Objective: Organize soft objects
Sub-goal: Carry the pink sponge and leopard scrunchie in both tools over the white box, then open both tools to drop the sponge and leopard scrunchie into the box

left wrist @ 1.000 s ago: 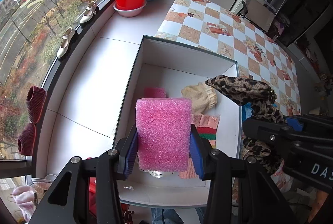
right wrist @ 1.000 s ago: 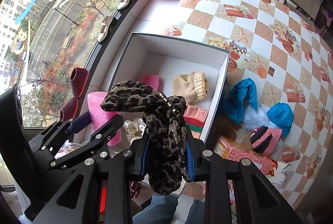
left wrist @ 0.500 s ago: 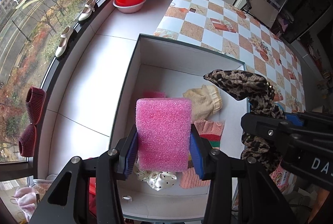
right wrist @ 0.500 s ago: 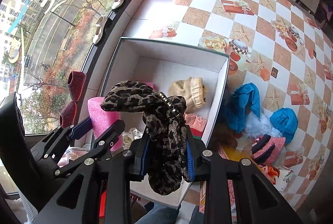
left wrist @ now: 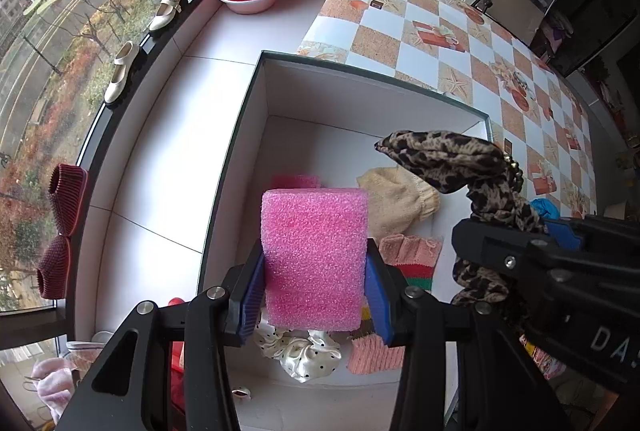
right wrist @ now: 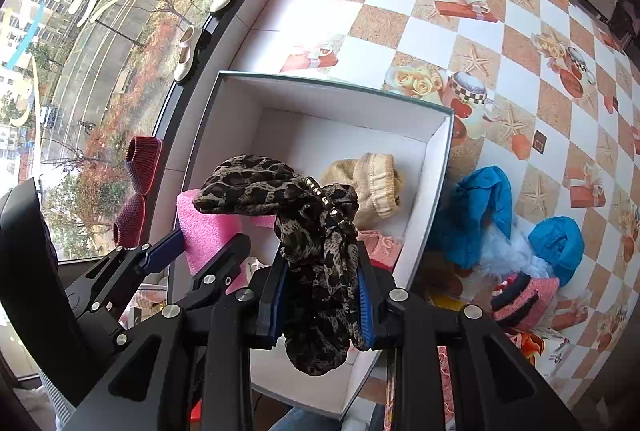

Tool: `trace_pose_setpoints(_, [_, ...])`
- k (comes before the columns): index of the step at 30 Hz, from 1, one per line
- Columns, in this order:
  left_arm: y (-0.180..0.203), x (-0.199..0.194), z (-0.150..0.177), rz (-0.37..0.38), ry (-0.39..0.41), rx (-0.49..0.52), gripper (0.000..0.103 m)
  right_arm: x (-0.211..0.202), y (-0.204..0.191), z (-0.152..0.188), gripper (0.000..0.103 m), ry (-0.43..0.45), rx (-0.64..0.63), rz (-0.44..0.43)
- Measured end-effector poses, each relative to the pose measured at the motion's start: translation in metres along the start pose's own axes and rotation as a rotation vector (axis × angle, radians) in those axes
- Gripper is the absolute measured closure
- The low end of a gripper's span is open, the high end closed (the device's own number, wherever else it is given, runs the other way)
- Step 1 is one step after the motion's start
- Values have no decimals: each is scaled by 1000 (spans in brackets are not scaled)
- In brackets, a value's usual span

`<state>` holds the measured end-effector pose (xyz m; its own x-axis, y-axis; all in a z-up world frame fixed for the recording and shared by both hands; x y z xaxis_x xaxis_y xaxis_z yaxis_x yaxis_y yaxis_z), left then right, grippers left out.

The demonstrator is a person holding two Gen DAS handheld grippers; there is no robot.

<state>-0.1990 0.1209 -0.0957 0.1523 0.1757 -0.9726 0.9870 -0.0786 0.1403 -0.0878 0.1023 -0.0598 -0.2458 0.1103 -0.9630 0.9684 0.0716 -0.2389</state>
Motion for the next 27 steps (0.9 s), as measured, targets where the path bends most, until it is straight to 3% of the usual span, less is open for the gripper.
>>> trace_pose_setpoints(19, [-2, 13, 3, -5, -30, -15, 54, 14, 3, -2, 73, -24, 5, 5])
trace_pose_setpoints(21, [-2, 12, 4, -3, -29, -4, 50, 13, 3, -2, 73, -21, 5, 5])
trace_pose_setpoints(23, [-3, 11, 5, -8, -21, 0, 29, 12, 3, -2, 67, -20, 7, 4])
trace_pose_setpoints(24, [-4, 10, 5, -9, -16, -1, 25, 12, 4, -2, 64, -20, 9, 6])
trace_pose_setpoints(25, [-5, 9, 6, -9, -12, -4, 24, 11, 4, -2, 54, -18, 9, 8])
trace_pose_setpoints(27, [-6, 9, 6, -11, -22, -10, 23, 9, 4, -2, 51, -14, 7, 12])
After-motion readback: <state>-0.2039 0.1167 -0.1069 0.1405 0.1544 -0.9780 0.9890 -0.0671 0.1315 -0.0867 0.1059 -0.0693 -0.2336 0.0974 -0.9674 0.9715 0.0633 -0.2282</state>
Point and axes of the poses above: each gripper's, at about its wrist camera, not at the fingertips, and x roughly the way its jaws point, y to its right, z to its underside, the point moved 2 cm from there along x, roughly the way its jaws point, and after that the axes turned 11 degrees about -x, right-handed, at the moved point
